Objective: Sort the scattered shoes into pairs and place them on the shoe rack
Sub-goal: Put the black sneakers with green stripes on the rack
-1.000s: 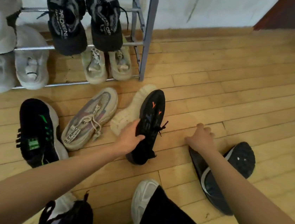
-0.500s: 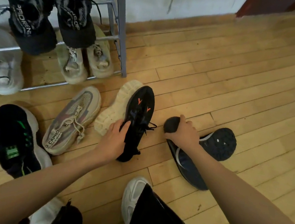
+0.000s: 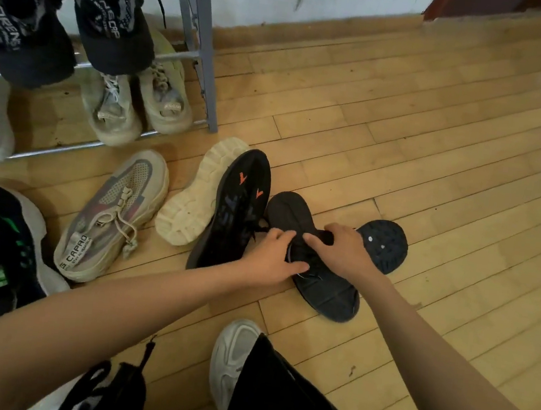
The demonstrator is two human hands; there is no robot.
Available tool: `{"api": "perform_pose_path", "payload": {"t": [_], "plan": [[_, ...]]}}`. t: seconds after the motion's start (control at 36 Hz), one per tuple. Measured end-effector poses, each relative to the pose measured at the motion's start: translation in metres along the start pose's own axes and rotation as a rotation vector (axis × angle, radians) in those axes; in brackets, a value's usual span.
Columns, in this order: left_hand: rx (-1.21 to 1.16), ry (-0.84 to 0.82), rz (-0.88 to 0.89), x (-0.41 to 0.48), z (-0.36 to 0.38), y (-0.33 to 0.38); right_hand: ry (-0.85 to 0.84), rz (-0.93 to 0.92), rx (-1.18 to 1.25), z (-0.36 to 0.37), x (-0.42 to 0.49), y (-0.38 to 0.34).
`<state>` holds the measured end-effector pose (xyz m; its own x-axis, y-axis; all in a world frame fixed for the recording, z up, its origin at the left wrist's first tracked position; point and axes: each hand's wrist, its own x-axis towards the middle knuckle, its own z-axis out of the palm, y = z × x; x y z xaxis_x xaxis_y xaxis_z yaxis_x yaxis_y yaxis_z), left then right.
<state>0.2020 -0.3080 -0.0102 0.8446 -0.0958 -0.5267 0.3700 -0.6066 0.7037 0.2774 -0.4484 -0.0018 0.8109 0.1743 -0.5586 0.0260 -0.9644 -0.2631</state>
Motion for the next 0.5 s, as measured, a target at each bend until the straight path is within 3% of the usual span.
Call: {"api": "perform_pose_path", "payload": {"t": [0.14,0.28,0.42,0.5], "plan": [[-0.382,0.066,-0.249,0.026,0.014,0.015,0.0,-0.005,0.039,-0.007,0.005,-0.009],[-0.685,0.101,-0.228,0.022,0.0,0.009,0.072,-0.052,0.156,-0.017,0.005,-0.013],[-0.535,0.386,-0.035,0.0,-0.04,0.003,0.251,-0.216,0.352,-0.027,-0.005,-0.031],[-0.43,0.539,0.108,-0.021,-0.054,0.0,0.27,-0.351,0.505,-0.028,-0.013,-0.052]]}}
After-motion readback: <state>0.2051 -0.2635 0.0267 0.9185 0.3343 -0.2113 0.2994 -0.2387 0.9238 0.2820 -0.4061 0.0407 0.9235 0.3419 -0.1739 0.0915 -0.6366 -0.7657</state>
